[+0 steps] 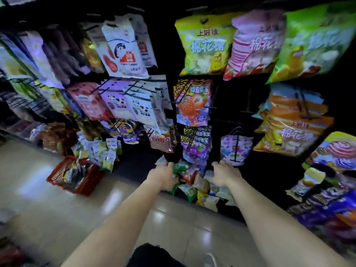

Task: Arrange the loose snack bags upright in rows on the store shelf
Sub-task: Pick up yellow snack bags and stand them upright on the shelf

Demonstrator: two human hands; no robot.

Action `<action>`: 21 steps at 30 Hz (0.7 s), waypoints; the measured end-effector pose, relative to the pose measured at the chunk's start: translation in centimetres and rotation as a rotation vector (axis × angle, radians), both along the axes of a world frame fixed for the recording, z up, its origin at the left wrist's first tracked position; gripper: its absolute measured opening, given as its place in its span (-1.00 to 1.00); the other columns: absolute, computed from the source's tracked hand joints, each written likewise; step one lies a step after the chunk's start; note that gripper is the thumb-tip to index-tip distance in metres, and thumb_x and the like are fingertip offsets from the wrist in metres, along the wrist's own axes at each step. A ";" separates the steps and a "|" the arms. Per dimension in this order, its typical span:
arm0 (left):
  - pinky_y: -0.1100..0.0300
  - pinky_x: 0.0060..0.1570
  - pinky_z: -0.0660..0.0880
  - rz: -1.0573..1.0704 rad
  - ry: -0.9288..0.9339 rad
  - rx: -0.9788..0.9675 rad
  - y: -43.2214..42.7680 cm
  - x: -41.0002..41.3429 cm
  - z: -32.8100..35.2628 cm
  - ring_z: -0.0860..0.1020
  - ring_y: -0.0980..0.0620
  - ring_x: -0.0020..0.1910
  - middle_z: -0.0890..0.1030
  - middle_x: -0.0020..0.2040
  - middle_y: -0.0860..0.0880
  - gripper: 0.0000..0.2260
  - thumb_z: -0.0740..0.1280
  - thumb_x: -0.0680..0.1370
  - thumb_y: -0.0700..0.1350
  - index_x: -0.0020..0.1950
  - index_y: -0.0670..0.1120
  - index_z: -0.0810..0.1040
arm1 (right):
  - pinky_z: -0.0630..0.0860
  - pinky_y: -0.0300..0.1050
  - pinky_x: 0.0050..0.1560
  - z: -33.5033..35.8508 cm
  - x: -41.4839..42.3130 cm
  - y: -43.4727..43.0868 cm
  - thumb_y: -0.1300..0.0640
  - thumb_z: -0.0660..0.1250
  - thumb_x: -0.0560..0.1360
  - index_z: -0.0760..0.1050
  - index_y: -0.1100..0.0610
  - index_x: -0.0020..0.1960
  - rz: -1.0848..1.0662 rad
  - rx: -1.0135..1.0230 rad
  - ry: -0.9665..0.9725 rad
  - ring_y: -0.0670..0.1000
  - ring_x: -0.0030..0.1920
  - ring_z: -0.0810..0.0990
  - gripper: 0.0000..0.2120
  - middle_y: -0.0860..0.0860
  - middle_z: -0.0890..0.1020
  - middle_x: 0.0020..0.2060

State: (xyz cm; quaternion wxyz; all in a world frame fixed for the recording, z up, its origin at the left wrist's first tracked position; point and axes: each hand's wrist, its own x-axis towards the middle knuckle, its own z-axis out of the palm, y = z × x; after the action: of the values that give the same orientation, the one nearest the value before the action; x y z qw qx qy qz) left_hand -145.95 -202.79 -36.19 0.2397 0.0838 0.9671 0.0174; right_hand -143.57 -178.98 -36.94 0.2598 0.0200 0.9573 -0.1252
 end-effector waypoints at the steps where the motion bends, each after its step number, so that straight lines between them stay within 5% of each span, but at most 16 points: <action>1: -0.12 0.14 0.46 -0.043 -0.009 0.000 0.7 -0.7 -0.2 0.43 -0.22 0.28 0.37 0.35 -0.13 -0.42 0.28 0.53 0.17 0.45 -0.07 0.26 | 0.35 0.17 0.32 0.0 0.2 0.4 -0.26 0.22 0.52 0.17 0.08 0.53 -0.030 -0.002 -0.010 0.24 0.44 0.27 -0.29 0.16 0.22 0.50; 9: -0.04 0.13 0.46 -0.463 -0.083 -0.015 7.0 -5.0 -4.1 0.42 -0.20 0.29 0.37 0.38 -0.17 -0.42 0.25 0.54 0.18 0.45 -0.10 0.26 | 0.38 0.18 0.25 -1.1 3.3 3.1 -0.24 0.26 0.52 0.24 0.07 0.47 -0.337 0.045 -0.042 0.24 0.35 0.32 -0.36 0.14 0.30 0.42; 13: 0.00 0.28 0.37 -0.680 -0.147 -0.003 9.3 -7.5 -5.7 0.31 -0.19 0.42 0.24 0.51 -0.18 -0.31 0.25 0.53 0.21 0.55 -0.09 0.13 | 0.37 0.19 0.23 -1.9 4.4 3.2 -0.19 0.27 0.52 0.23 0.07 0.48 -0.529 0.067 -0.078 0.26 0.34 0.33 -0.37 0.16 0.31 0.41; 21: -0.03 0.31 0.37 -0.987 -0.188 0.028 10.1 -12.3 -6.3 0.29 -0.17 0.43 0.21 0.52 -0.17 -0.39 0.27 0.54 0.10 0.52 -0.05 0.18 | 0.36 0.23 0.27 -3.5 4.4 -0.6 -0.32 0.22 0.48 0.19 0.04 0.52 -0.901 0.012 -0.098 0.26 0.36 0.34 -0.27 0.14 0.33 0.40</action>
State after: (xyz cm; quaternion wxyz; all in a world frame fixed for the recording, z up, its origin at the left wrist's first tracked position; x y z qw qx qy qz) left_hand -158.27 -192.69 -42.50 0.3044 0.5323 0.7861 -0.0773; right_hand -139.20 -179.54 -40.40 0.2245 0.4419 0.8403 -0.2193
